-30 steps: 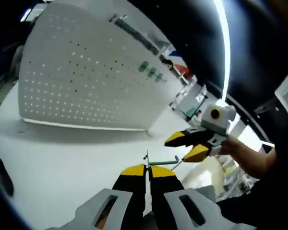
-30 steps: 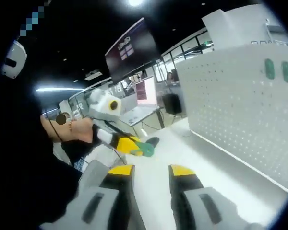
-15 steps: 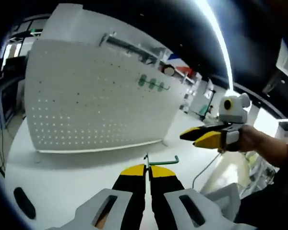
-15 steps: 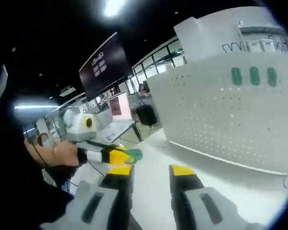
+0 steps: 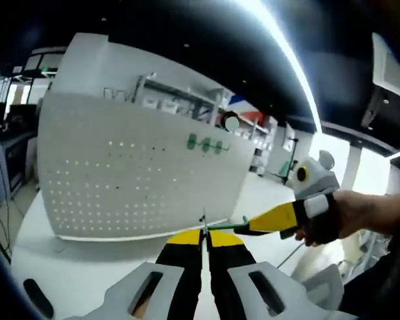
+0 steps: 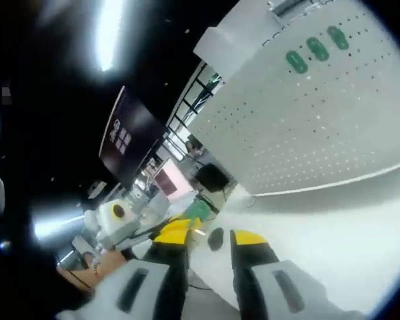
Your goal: Insert the hook assembly into the mounting plate slot until the hook locks in place.
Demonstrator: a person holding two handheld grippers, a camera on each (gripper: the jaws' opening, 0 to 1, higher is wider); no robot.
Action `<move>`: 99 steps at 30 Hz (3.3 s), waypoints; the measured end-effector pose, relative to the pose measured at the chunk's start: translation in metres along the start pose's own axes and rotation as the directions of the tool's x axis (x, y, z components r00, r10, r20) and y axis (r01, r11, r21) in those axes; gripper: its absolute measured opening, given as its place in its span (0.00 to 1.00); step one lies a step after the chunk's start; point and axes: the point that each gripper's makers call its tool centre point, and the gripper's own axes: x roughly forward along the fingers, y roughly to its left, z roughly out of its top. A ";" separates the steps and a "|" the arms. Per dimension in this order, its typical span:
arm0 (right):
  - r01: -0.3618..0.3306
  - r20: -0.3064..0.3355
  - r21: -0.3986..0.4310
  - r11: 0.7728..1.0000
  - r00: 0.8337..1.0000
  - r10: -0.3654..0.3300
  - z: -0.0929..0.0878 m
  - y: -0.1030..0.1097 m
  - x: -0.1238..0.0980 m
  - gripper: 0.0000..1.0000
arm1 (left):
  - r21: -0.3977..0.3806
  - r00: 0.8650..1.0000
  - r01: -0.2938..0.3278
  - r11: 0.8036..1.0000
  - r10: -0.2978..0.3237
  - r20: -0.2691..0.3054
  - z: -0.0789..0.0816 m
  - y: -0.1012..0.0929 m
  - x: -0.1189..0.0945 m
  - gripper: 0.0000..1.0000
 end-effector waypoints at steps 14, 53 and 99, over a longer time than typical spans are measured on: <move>-0.037 0.068 0.085 0.996 0.997 0.031 0.007 0.016 0.015 0.17 | 0.046 0.999 0.011 0.999 -0.012 0.030 0.006 -0.011 0.003 0.01; 0.002 0.171 0.112 0.994 0.985 -0.021 0.010 0.016 0.029 0.00 | 0.220 0.998 -0.063 0.973 0.065 0.000 0.005 -0.008 0.003 0.03; 0.187 0.192 -0.464 0.866 0.975 -0.108 0.039 0.017 0.014 0.00 | 0.036 0.990 0.118 0.992 -0.115 -0.080 -0.024 -0.036 0.007 0.96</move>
